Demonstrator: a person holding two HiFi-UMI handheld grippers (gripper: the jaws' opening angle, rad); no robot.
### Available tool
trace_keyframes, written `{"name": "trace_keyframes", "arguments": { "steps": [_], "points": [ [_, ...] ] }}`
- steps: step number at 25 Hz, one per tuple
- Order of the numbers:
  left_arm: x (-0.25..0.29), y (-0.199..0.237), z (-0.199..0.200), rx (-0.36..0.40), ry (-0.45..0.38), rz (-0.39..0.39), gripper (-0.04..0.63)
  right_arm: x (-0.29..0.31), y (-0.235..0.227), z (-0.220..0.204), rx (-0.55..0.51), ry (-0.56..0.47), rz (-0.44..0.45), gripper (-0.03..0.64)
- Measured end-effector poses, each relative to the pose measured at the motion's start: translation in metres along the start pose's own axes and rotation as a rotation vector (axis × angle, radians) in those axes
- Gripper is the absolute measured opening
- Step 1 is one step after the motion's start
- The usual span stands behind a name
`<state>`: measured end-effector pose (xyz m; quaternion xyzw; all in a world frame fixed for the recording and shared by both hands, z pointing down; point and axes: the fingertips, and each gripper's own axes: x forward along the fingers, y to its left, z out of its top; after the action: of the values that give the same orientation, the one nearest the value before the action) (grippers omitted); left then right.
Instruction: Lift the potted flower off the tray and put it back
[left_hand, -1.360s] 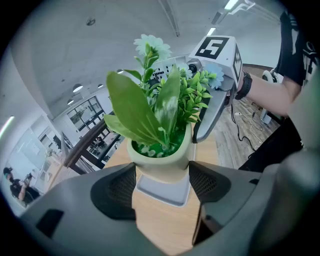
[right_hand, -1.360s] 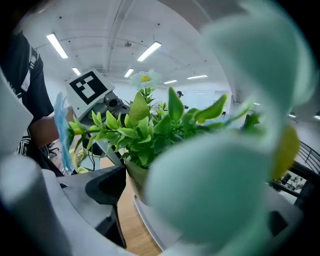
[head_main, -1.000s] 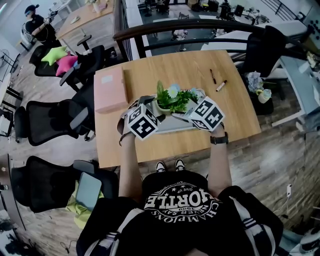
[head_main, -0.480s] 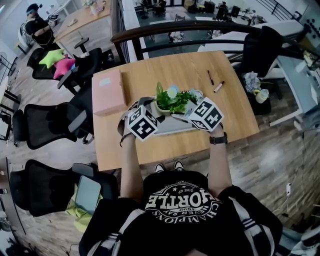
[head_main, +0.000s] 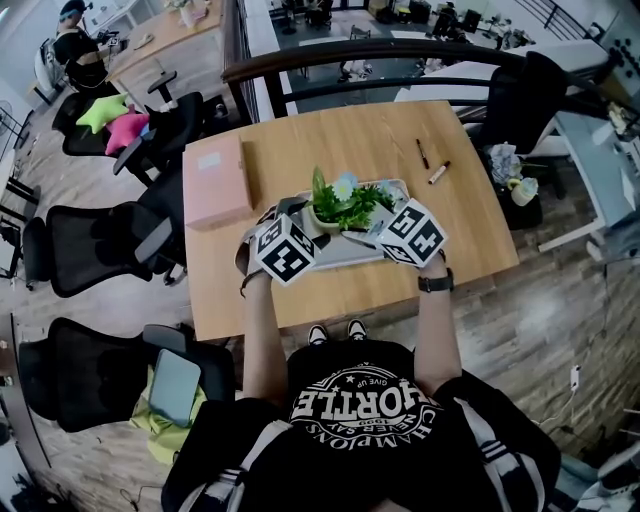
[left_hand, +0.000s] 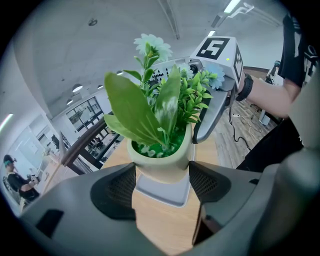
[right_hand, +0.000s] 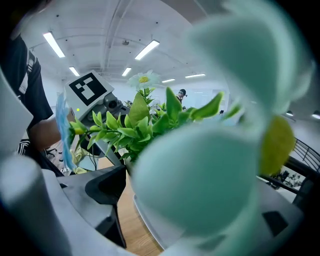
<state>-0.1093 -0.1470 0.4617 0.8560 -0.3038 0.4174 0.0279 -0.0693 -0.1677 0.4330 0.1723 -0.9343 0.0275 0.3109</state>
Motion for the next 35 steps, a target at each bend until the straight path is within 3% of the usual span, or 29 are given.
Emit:
{"name": "trace_keyframes", "arguments": {
  "steps": [17, 35],
  "points": [
    [0.016, -0.004, 0.007, 0.02, 0.005, -0.027, 0.347, -0.005, -0.01, -0.016, 0.031, 0.008, -0.018, 0.413],
    [0.06, -0.03, 0.051, 0.093, 0.001, -0.097, 0.347, -0.047, -0.041, -0.058, 0.111, 0.011, -0.117, 0.413]
  ]
}}
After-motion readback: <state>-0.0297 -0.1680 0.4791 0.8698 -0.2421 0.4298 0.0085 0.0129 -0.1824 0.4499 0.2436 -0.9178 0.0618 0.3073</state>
